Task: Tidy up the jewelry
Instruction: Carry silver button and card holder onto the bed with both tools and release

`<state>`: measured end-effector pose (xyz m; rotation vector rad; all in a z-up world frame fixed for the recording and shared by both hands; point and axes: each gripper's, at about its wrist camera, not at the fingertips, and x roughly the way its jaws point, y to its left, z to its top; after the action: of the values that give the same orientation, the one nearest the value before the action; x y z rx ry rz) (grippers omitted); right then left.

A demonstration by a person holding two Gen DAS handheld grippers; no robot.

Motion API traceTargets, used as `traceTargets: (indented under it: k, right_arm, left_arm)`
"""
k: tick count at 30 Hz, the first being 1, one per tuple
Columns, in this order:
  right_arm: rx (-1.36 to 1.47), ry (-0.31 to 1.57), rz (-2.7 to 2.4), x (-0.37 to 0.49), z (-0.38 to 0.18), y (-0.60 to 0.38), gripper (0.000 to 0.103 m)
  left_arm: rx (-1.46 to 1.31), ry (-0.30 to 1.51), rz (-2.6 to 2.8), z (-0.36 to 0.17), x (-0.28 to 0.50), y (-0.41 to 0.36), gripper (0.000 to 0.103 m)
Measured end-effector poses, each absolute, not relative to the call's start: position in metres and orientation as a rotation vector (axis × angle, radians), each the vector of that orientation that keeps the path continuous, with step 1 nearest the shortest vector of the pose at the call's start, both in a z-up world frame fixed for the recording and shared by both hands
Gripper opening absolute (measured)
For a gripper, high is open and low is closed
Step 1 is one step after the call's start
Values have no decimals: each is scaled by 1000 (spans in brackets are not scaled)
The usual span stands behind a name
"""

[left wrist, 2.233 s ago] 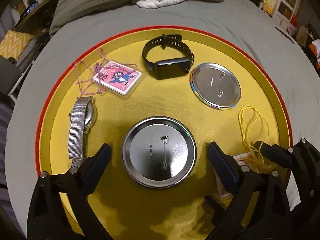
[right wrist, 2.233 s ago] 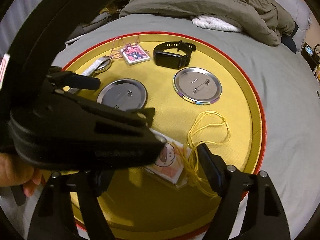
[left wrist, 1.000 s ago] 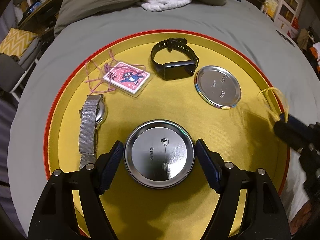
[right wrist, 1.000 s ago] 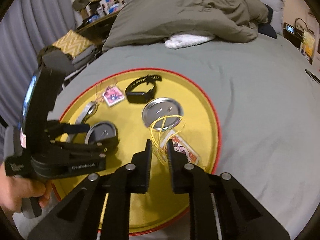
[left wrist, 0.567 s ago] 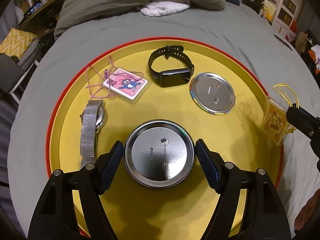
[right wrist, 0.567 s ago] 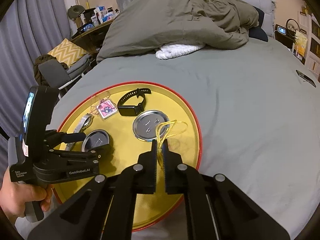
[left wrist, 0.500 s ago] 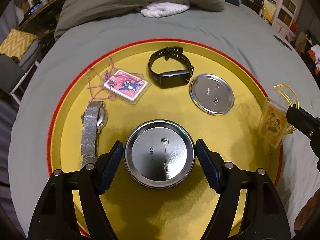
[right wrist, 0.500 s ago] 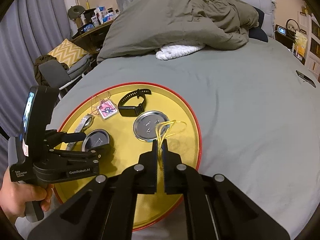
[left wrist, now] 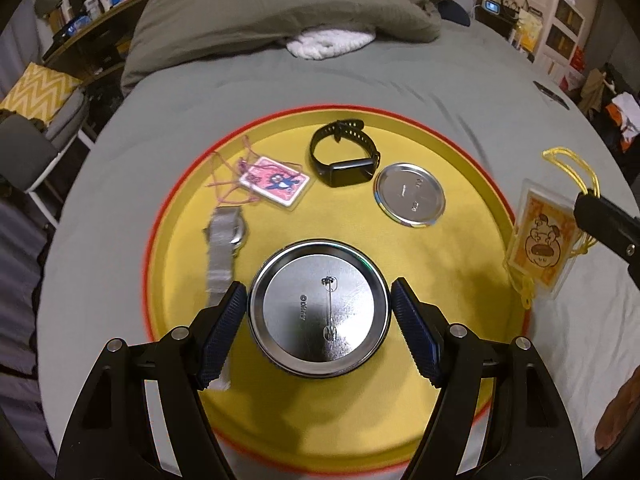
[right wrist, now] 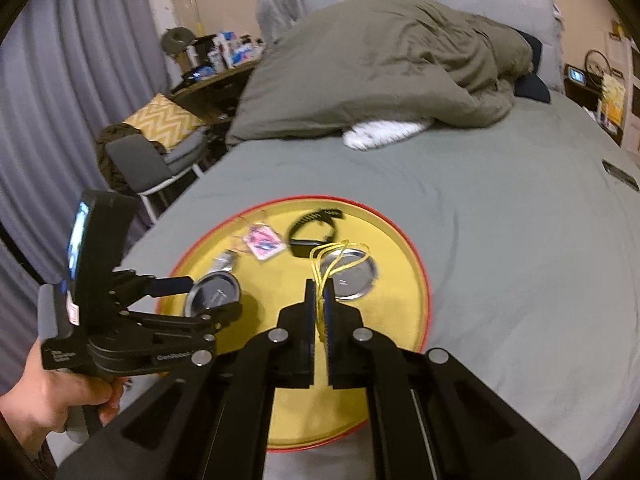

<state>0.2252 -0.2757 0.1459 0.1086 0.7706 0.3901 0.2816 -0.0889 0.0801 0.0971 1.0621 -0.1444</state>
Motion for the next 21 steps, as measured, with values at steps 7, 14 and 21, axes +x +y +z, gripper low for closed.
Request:
traceTargets:
  k: [7, 14, 21]
  right_arm:
    - [132, 749, 530, 190, 179, -246, 5]
    - [79, 779, 654, 155, 186, -202, 5]
    - [12, 853, 774, 119, 169, -152, 5]
  left_arm:
    - [52, 1038, -148, 110, 230, -50, 72]
    - [98, 1041, -139, 126, 156, -4, 72]
    - [109, 1058, -107, 119, 69, 39, 72]
